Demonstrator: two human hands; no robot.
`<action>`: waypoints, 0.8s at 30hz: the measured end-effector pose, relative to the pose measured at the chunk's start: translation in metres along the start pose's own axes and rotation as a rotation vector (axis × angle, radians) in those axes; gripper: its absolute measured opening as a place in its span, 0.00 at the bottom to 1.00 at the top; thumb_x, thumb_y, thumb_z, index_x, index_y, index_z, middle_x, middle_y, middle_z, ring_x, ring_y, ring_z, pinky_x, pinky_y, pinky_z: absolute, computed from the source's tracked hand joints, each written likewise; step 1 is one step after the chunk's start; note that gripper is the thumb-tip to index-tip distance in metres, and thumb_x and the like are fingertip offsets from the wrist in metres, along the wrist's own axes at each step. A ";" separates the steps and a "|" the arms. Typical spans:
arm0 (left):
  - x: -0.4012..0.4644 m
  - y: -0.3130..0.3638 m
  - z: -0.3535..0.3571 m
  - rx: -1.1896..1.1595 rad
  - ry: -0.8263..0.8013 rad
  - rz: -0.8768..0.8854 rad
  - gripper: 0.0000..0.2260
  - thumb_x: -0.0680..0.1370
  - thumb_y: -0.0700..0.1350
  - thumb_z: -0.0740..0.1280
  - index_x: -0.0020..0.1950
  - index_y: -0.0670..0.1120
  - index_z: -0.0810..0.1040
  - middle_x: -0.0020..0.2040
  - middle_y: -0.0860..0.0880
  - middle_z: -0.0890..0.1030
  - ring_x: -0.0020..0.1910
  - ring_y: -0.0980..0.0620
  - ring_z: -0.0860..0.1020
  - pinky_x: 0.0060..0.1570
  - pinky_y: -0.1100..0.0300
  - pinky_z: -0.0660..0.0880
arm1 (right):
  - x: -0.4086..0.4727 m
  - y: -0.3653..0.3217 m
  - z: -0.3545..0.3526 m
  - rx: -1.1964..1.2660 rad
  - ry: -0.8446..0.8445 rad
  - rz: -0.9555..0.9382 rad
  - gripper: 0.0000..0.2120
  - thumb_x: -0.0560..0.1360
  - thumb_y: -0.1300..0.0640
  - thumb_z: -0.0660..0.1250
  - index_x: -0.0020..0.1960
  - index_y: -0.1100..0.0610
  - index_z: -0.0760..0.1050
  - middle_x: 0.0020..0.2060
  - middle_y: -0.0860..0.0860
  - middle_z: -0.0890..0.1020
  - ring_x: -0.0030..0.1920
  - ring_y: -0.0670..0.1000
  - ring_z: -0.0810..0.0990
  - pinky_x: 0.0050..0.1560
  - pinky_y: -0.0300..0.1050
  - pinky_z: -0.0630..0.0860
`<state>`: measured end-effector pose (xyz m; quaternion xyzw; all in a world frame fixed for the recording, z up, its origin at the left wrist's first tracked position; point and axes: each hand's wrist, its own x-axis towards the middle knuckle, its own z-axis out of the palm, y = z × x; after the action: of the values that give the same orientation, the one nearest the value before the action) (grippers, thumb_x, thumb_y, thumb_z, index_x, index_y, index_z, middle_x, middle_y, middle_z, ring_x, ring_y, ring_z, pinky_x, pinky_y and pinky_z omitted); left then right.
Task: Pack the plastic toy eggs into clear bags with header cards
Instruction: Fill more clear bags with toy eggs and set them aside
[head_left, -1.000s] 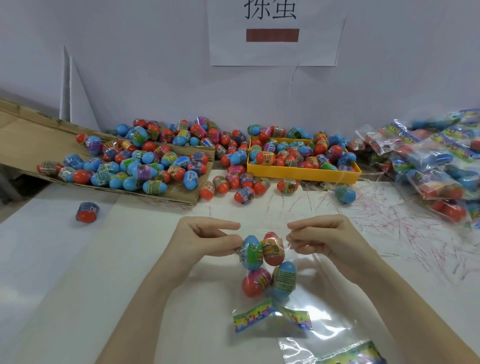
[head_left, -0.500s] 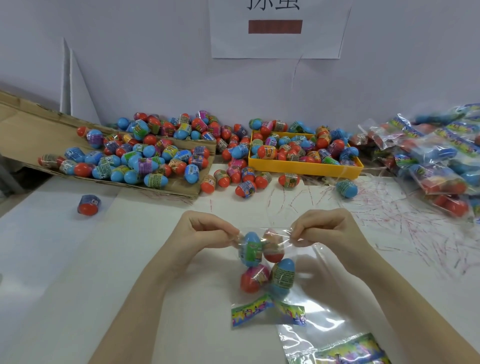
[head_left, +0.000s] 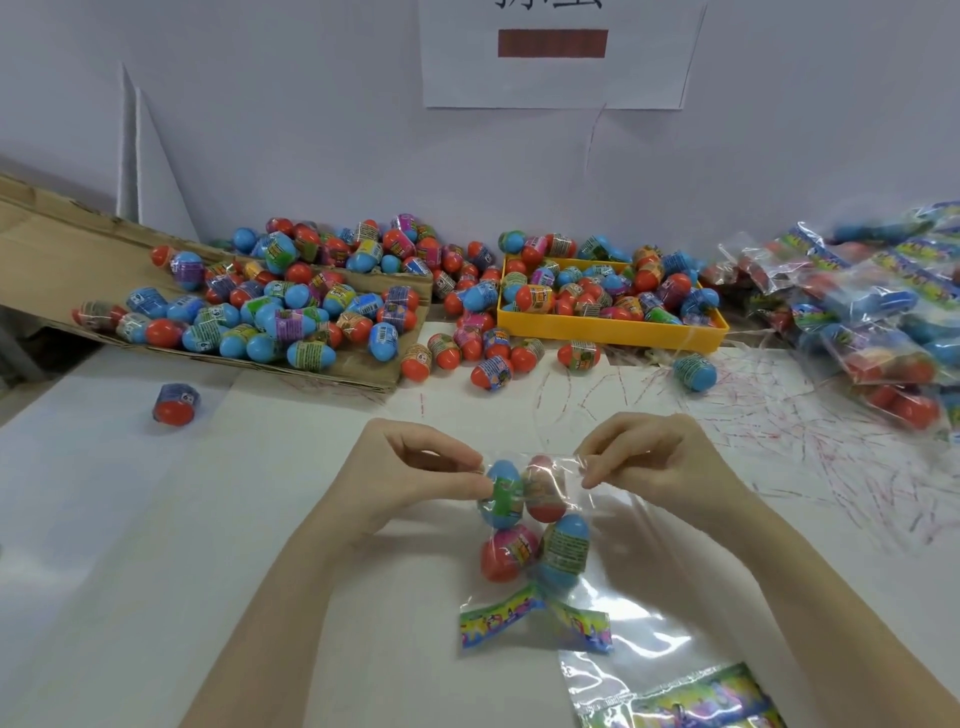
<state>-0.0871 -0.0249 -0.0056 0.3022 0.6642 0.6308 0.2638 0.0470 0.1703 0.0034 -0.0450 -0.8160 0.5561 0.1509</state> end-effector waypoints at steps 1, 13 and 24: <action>0.000 -0.001 0.000 0.001 0.008 0.003 0.09 0.52 0.41 0.77 0.31 0.47 0.85 0.33 0.47 0.84 0.33 0.54 0.83 0.34 0.68 0.77 | -0.001 -0.003 -0.006 0.027 -0.036 0.006 0.23 0.65 0.80 0.66 0.31 0.52 0.83 0.37 0.52 0.82 0.41 0.47 0.80 0.42 0.37 0.76; -0.002 0.001 0.000 0.002 -0.031 0.069 0.12 0.57 0.30 0.76 0.31 0.47 0.84 0.31 0.47 0.83 0.32 0.55 0.82 0.33 0.68 0.76 | 0.000 -0.008 0.025 -0.244 -0.133 0.069 0.13 0.61 0.43 0.75 0.43 0.47 0.81 0.36 0.44 0.83 0.35 0.38 0.77 0.34 0.31 0.73; 0.009 -0.002 -0.002 -0.323 0.128 -0.114 0.12 0.72 0.52 0.69 0.52 0.49 0.76 0.51 0.45 0.83 0.37 0.45 0.84 0.31 0.59 0.78 | 0.001 -0.028 -0.010 0.175 0.195 0.146 0.11 0.61 0.47 0.77 0.38 0.53 0.83 0.34 0.48 0.83 0.35 0.44 0.80 0.37 0.35 0.75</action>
<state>-0.0952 -0.0194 -0.0076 0.1771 0.5859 0.7310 0.3016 0.0514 0.1691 0.0332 -0.1446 -0.7404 0.6277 0.1922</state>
